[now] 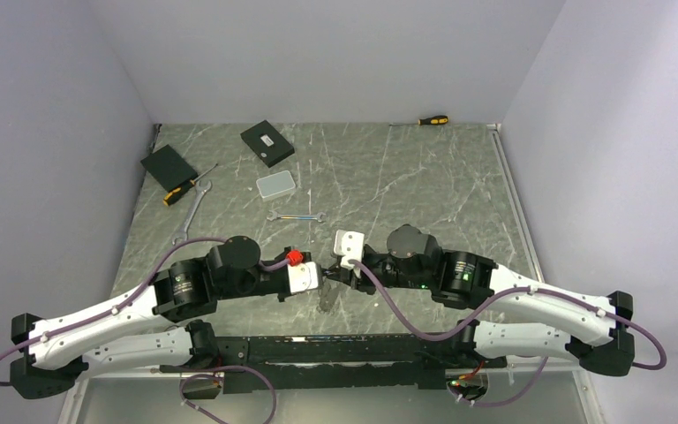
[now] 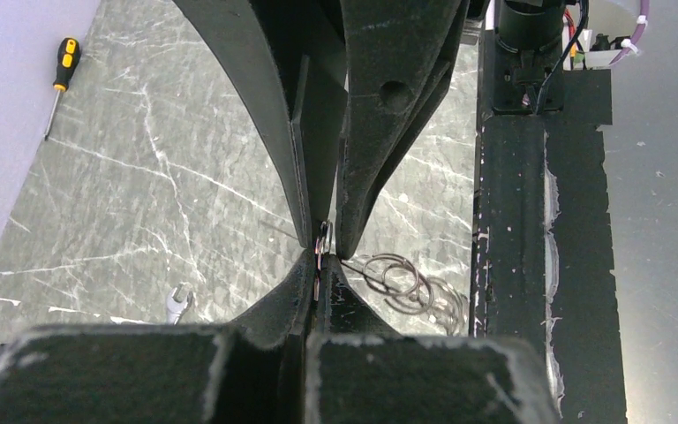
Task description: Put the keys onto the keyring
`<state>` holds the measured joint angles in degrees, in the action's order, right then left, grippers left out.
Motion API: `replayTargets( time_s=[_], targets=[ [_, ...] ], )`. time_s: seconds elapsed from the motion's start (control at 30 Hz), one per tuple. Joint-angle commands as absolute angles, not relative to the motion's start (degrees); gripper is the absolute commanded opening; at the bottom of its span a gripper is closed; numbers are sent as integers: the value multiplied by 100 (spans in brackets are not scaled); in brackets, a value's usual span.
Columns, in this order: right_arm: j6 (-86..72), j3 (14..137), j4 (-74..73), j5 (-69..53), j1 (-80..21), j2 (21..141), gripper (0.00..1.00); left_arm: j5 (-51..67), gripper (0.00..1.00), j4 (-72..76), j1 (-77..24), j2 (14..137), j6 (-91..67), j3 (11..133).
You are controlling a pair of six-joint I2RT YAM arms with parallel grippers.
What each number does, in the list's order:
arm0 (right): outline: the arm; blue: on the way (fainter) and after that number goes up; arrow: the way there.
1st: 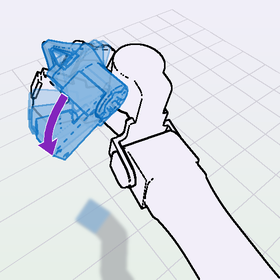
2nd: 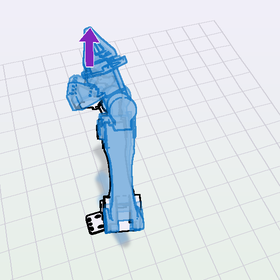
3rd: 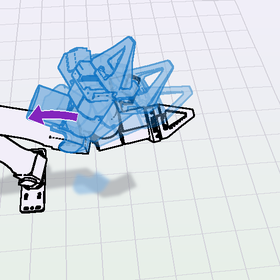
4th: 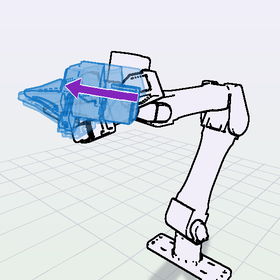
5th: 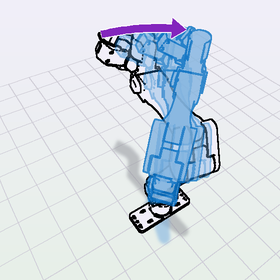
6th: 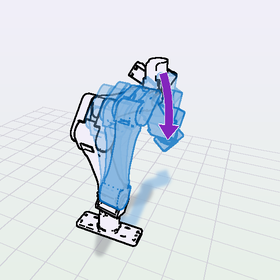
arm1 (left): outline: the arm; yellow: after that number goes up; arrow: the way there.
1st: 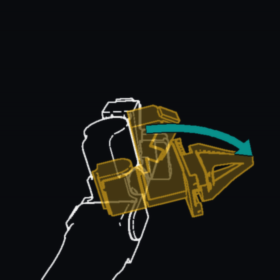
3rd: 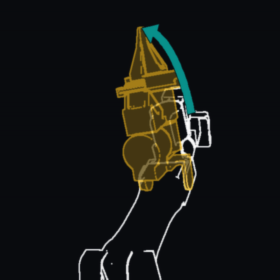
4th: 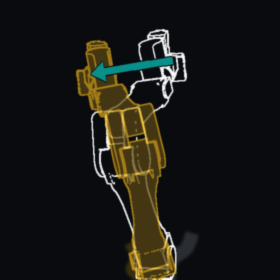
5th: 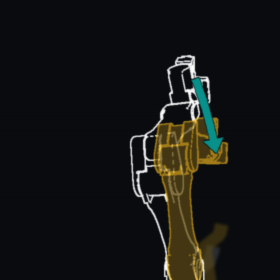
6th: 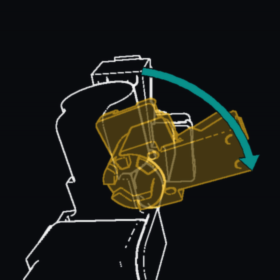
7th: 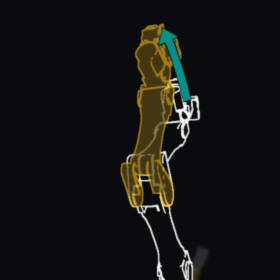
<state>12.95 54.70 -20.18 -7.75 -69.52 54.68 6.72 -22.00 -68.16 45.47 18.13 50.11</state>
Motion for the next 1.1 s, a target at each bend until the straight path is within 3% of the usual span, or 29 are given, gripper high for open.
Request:
replayTargets(
  time_s=[0.0, 0.17, 0.37, 0.5, 0.63, 1.07],
  targets=[
    [1371, 5807, -1769, -879, -6970, 5524, 17, 738, 0, -2010, -6812, 4469, 1776, 5212],
    [1380, 5807, -1819, -943, -6970, 5579, 0, 741, 0, -1990, -6812, 4477, 1763, 5188],
    [1379, 5754, -1787, -767, -6970, 5581, 0, 676, 0, -2032, -6812, 4493, 1778, 5199],
    [1374, 5455, -1333, -617, -6970, 5190, 0, 547, 27, -1923, -6812, 4299, 1734, 5140],
    [1308, 5236, -900, -606, -6970, 4791, 0, 326, 38, -1904, -6812, 4060, 1654, 5079],
    [1079, 5098, -637, -744, -6968, 4533, 0, 627, 41, -1181, -6812, 4097, 1416, 4800]
  ],
)
